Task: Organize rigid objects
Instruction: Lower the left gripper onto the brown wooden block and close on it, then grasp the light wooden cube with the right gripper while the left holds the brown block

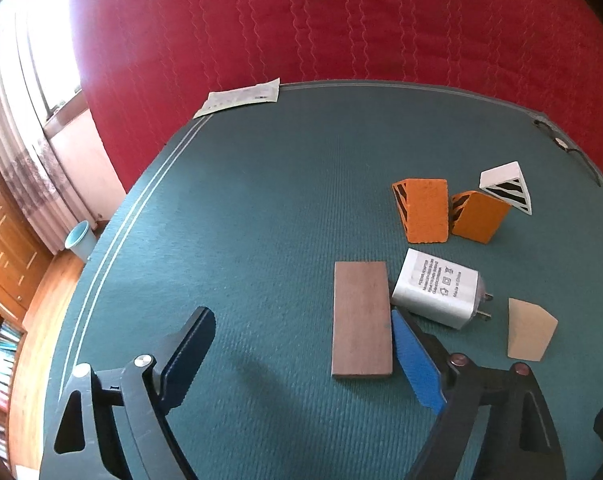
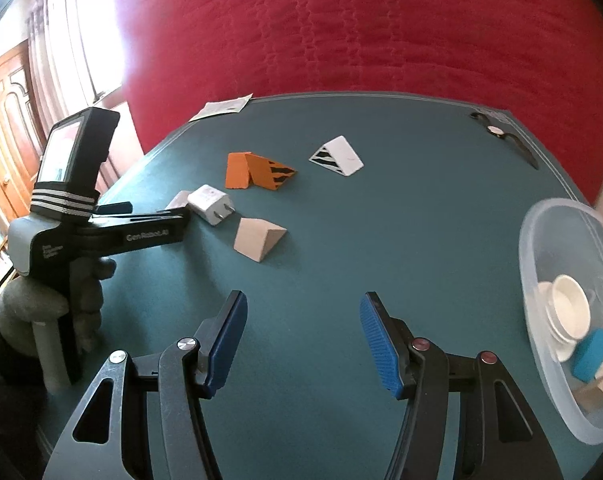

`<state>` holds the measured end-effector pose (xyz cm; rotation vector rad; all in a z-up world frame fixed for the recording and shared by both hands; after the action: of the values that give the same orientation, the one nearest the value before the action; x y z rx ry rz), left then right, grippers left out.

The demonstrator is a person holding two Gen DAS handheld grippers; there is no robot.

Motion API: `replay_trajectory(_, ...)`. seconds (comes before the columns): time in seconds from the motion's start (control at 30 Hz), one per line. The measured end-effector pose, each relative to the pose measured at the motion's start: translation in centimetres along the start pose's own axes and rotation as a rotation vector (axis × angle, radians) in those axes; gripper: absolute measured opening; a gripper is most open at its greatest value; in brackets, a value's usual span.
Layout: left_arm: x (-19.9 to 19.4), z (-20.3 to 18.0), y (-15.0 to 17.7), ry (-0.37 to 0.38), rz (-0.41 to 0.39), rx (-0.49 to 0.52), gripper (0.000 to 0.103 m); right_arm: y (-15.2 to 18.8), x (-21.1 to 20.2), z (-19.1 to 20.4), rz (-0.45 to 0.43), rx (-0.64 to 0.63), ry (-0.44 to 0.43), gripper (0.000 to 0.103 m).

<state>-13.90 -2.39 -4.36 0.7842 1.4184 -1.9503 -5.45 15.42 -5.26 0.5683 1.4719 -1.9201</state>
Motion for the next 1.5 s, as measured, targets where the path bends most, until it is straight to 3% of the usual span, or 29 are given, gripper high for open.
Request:
replay_trajectory(0.23,-0.2,-0.9,-0.2,0.071,-0.032,0.014,0.065,-0.4,2.1,1.2,0.037,0.014,-0.021,0.06)
replay_trajectory(0.37,-0.5,-0.6,-0.1,0.084,-0.047,-0.005,0.039,-0.5,3.3,2.0,0.063,0.03,-0.034,0.06)
replay_trajectory(0.47,-0.3,0.0,0.2,0.101,-0.047,-0.044,0.029,-0.9,4.1,2.4,0.068,0.04,-0.034,0.06)
replay_trajectory(0.63,-0.3,1.1,0.4,0.11,-0.05,-0.105,0.029,-1.6,5.2,2.9,0.079,0.056,-0.039,0.06)
replay_trajectory(0.93,-0.3,1.2,0.5,0.104,-0.054,-0.113,0.029,-2.6,7.2,4.2,0.071,0.016,-0.006,0.059)
replay_trajectory(1.07,-0.4,1.2,0.5,0.108,-0.054,-0.113,0.029,-2.9,7.7,4.6,0.055,-0.009,0.04,0.055)
replay_trajectory(1.3,-0.4,1.1,0.4,0.111,-0.061,-0.102,0.029,-3.4,7.9,4.3,0.042,-0.011,0.083,0.036)
replay_trajectory(1.5,-0.9,0.4,0.2,0.153,-0.086,-0.098,0.029,-3.4,7.4,3.8,0.04,0.008,0.073,0.036)
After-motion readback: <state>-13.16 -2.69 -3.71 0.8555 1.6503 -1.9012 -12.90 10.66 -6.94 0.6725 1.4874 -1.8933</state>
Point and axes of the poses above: each gripper's, at about its wrist camera, not at the fingertips, and x roughly the way its jaws point, z to its left, y to its underside, the point moved 9 cm from there along x, roughly the way its jaws point, and after that the axes turned 13 degrees about x, right-handed, at the moved point
